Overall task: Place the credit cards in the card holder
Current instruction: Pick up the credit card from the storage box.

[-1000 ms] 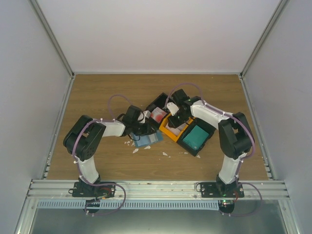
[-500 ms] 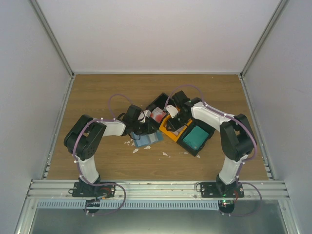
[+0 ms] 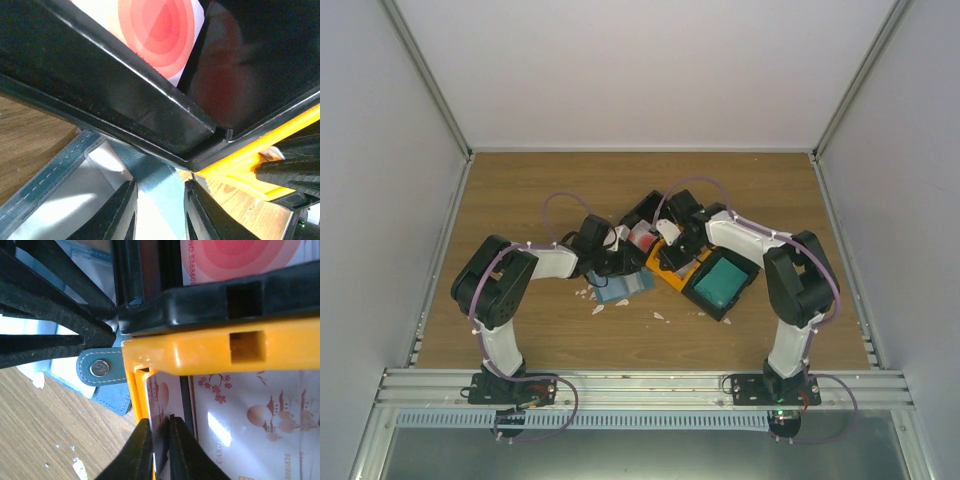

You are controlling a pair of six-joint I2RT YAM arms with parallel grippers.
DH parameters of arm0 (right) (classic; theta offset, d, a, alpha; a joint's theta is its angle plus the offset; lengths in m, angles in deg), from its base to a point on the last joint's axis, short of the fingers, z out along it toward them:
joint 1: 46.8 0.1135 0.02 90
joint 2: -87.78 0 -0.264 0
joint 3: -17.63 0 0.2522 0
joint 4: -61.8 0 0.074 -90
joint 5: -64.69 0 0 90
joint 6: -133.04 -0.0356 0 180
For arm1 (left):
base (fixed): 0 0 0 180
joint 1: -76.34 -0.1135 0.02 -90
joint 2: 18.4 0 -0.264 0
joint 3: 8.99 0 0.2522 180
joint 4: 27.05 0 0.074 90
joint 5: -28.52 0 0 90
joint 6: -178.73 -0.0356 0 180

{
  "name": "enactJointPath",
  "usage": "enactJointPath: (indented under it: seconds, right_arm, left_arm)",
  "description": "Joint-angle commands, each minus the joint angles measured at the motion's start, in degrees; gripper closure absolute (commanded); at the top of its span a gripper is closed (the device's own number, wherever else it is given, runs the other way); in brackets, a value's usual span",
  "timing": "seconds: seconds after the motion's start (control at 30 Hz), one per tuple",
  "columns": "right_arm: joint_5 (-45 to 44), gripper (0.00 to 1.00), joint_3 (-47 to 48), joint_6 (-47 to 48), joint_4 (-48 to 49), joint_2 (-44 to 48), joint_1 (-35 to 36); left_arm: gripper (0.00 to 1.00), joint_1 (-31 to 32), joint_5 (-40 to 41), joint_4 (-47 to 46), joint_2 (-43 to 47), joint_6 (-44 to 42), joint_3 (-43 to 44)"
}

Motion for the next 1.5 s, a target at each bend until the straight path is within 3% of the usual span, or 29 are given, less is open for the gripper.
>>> enactJointPath:
  seconds: [0.0,0.1,0.67,0.87,1.13,1.47]
  right_arm:
    - [-4.0,0.94,0.4,-3.6,2.4,2.1,0.5]
    - [-5.9,0.99,0.0,-5.0,3.3,4.5,0.4]
    - [-10.4,0.99,-3.5,-19.6,8.5,16.6,-0.5]
    - [-2.5,1.00,-7.0,-26.6,13.3,22.2,-0.4]
    - [7.5,0.99,-17.6,-50.5,32.0,28.4,-0.5]
    - [23.0,1.00,-24.8,-69.5,47.3,30.8,-0.9]
  left_arm:
    - [0.71,0.6,0.6,0.4,0.7,-2.6,-0.7]
    - [0.71,0.8,0.7,1.5,2.4,-4.0,-2.5]
    - [0.65,1.1,0.9,6.8,11.9,-11.5,-11.1]
    - [0.61,1.1,-1.5,6.8,16.4,-9.4,-9.4]
    - [0.58,1.0,-1.3,0.0,26.9,-1.5,-10.5]
    - [0.39,1.0,-8.1,-4.6,33.1,11.5,-10.3]
